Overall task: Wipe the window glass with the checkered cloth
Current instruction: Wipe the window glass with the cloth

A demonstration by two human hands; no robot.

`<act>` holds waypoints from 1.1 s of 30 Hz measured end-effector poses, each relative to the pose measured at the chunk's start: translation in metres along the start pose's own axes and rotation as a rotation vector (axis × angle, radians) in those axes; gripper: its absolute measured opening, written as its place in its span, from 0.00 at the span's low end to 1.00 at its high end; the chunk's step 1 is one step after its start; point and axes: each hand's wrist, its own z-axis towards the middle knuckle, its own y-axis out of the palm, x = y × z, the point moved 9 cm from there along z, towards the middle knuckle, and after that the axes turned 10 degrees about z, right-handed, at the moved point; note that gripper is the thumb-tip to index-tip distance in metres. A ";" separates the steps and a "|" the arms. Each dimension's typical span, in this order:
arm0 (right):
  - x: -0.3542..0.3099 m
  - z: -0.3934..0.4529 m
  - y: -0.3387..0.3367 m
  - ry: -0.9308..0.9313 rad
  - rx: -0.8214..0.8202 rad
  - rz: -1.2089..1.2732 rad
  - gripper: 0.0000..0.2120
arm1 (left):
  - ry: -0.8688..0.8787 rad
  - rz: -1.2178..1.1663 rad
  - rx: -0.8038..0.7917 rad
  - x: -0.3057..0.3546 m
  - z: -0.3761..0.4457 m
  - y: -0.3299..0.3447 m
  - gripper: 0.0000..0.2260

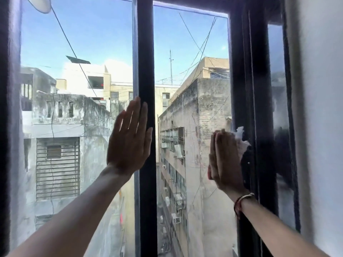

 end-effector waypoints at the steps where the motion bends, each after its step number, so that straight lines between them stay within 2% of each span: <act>1: -0.012 0.026 -0.006 -0.045 0.067 -0.025 0.30 | -0.002 0.005 -0.001 0.000 0.001 -0.001 0.27; 3: -0.048 0.076 -0.008 -0.075 0.230 -0.060 0.31 | -0.005 0.010 -0.011 0.001 0.000 0.000 0.27; 5: -0.088 0.095 0.011 -0.138 0.272 -0.091 0.32 | 0.000 0.019 -0.004 0.001 0.002 -0.001 0.27; 8: -0.115 0.066 0.045 -0.475 0.006 -0.248 0.33 | -0.009 0.025 0.009 -0.004 0.004 -0.003 0.27; 9: -0.103 0.071 0.036 -0.525 -0.007 -0.254 0.32 | -0.009 0.022 0.016 -0.003 0.003 -0.003 0.27; 10: -0.084 0.087 0.016 -0.466 0.062 -0.204 0.31 | -0.009 0.015 0.023 -0.001 0.003 -0.004 0.27; 12: -0.048 0.114 -0.019 -0.161 0.236 -0.036 0.32 | -0.016 0.002 0.021 0.000 0.003 -0.003 0.27; 13: -0.049 0.112 -0.017 -0.120 0.268 -0.030 0.33 | -0.020 0.007 0.019 -0.001 0.002 -0.003 0.27; 14: -0.067 0.101 -0.001 -0.222 0.223 -0.080 0.34 | -0.017 0.015 0.025 -0.003 0.002 -0.003 0.27; 16: -0.098 0.061 0.040 -0.588 -0.052 -0.199 0.35 | -0.004 0.017 0.037 -0.004 0.004 -0.004 0.27; 17: -0.094 0.056 0.041 -0.678 -0.122 -0.229 0.34 | 0.002 0.010 0.035 -0.003 0.005 -0.005 0.27; 18: -0.083 0.064 0.029 -0.660 -0.080 -0.222 0.34 | 0.000 0.001 0.028 -0.002 0.004 -0.005 0.27; 21: -0.041 0.102 -0.012 -0.154 0.221 -0.031 0.35 | -0.009 0.009 0.018 -0.002 0.002 -0.001 0.28; 22: -0.056 0.092 -0.003 -0.176 0.244 -0.064 0.36 | -0.008 0.013 0.017 -0.002 0.003 -0.001 0.28; 23: -0.086 0.069 0.020 -0.368 0.171 -0.138 0.34 | -0.009 0.013 0.018 -0.003 0.004 -0.002 0.27; 25: -0.125 0.012 0.062 -0.768 -0.086 -0.202 0.32 | -0.008 0.012 0.006 -0.005 0.004 -0.001 0.27; 26: -0.122 0.004 0.064 -0.833 -0.116 -0.201 0.31 | -0.003 0.006 -0.004 -0.004 0.002 -0.001 0.27; 27: -0.114 0.012 0.052 -0.785 -0.043 -0.181 0.29 | 0.000 -0.007 -0.003 -0.003 0.000 -0.001 0.27; 31: -0.064 0.070 -0.006 -0.283 0.350 0.016 0.28 | -0.006 -0.044 0.007 -0.002 -0.003 0.000 0.28; 33: -0.039 0.096 -0.026 -0.106 0.411 0.126 0.26 | -0.012 -0.036 0.018 -0.001 -0.004 0.000 0.28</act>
